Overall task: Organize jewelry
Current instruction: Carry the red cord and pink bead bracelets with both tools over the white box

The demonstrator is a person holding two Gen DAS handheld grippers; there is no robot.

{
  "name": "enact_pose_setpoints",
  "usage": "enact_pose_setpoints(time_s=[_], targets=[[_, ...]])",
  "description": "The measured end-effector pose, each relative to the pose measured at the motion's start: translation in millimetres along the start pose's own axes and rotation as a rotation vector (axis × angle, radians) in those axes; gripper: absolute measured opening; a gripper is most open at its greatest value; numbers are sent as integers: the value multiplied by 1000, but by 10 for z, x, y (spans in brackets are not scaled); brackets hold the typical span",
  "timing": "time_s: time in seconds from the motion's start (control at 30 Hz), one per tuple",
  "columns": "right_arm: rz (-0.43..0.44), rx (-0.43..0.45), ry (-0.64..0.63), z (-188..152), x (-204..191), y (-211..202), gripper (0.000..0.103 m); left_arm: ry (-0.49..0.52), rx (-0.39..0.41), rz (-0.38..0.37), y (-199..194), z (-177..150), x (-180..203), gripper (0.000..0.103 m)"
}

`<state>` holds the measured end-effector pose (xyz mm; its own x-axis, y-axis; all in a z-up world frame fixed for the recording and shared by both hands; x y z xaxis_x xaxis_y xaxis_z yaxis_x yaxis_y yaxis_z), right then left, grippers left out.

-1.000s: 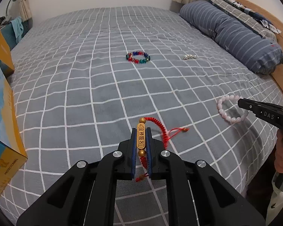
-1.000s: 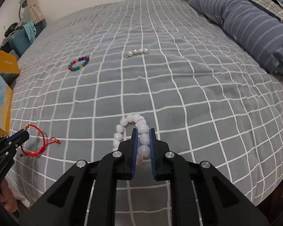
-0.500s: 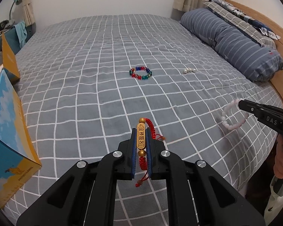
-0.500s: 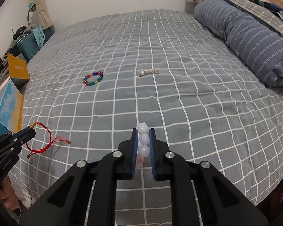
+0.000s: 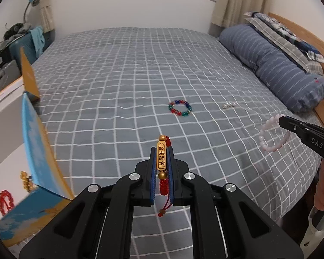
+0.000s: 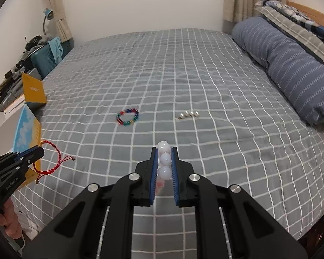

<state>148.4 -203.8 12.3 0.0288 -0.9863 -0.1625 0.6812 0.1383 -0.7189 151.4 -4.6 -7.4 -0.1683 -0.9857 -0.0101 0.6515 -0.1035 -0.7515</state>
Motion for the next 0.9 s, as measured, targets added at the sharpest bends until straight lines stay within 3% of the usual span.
enact_pose_setpoints(time_s=[0.17,0.4,0.63,0.9], targets=[[30,19,-33,213,-291,4,12,-29,10,40,-114,113,-275,8],[122,48,-111,547,-999,66,12,-112,45,130,-399,238,-904,8],[253,73,-213,792,-1957,88,12,-221,80,247,-780,241,-1716,8],[408,69,-344,817,-3164,92,12,-346,79,356,-1080,11,-2572,8]])
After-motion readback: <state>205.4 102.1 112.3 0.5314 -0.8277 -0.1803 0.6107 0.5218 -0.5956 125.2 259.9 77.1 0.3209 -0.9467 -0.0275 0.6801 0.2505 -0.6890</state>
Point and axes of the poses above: each gripper's, at about its wrist camera, not at the fingertips, and y roughly the way its jaws point, x to its right, z to its top, the point moved 9 cm from there along y, roughly the way its jaws point, and after that the axes turned 7 degrees about z, right-handed, at the moved point
